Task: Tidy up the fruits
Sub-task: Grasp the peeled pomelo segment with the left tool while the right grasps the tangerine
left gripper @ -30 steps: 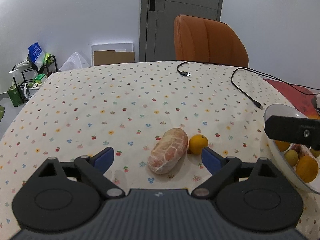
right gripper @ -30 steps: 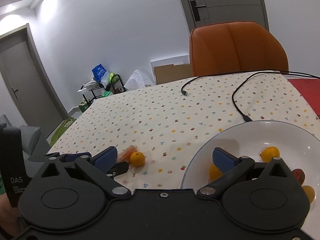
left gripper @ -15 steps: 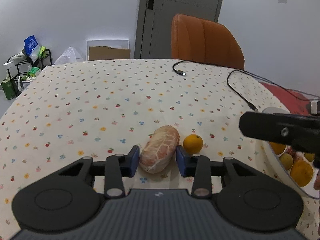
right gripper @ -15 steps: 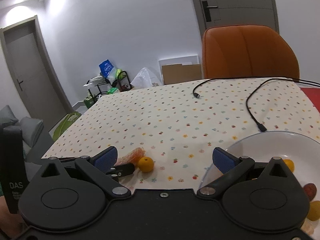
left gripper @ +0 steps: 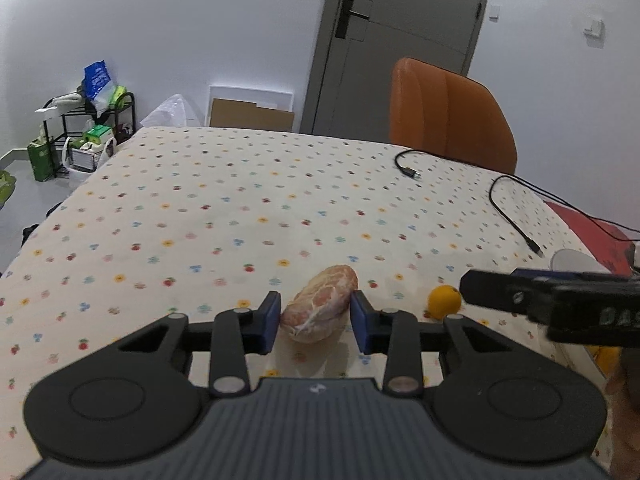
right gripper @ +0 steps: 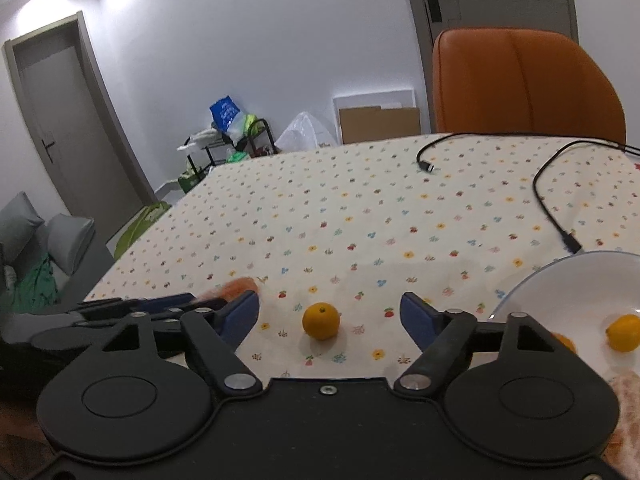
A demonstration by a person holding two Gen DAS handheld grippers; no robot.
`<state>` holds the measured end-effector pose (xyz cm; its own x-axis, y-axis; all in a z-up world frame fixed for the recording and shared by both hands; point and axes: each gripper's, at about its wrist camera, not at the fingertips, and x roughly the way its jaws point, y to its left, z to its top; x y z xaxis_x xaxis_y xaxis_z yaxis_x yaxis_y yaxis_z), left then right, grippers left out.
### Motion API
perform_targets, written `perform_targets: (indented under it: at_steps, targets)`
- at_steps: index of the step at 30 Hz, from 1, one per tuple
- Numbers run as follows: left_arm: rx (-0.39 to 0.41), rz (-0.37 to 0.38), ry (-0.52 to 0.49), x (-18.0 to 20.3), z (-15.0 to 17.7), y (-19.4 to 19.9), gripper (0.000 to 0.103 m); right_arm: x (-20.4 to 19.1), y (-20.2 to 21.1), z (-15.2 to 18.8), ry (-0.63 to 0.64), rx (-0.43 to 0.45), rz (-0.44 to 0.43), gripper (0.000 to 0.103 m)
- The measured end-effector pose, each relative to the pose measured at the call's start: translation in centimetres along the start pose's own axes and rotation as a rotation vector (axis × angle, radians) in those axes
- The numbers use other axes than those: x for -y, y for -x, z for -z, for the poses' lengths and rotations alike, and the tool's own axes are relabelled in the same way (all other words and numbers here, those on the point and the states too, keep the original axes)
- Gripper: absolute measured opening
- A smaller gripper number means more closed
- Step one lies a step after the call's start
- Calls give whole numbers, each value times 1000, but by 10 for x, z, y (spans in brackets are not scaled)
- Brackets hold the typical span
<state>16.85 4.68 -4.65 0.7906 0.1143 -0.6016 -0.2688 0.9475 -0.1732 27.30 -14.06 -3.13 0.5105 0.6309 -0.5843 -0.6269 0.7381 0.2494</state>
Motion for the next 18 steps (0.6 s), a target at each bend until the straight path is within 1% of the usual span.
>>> perform_targets:
  at_steps: [3, 5, 7, 8, 10, 12, 13, 14, 18]
  targets:
    - [10, 6, 8, -6, 0, 4, 34, -3, -10, 1, 8, -22, 5, 69]
    - [19, 4, 6, -8, 0, 7, 34, -6, -16, 2, 19, -31, 21, 59]
    - [29, -6, -1, -9, 0, 8, 32, -7, -20, 1, 14, -40, 28, 53]
    - [29, -2, 0, -10, 1, 8, 30, -7, -23, 1, 5, -47, 25, 50]
    - [26, 6, 9, -12, 1, 9, 30, -9, -27, 2, 9, -56, 28, 45]
    - [27, 7, 6, -13, 2, 10, 30, -12, -32, 4, 20, -72, 24, 36]
    - [26, 9, 7, -13, 2, 10, 30, -12, -33, 5, 21, -77, 22, 28]
    - [25, 10, 10, -13, 2, 11, 30, -13, -33, 5, 26, -71, 27, 23]
    - [34, 16, 23, -14, 0, 14, 29, -13, -26, 6, 19, -58, 8, 22]
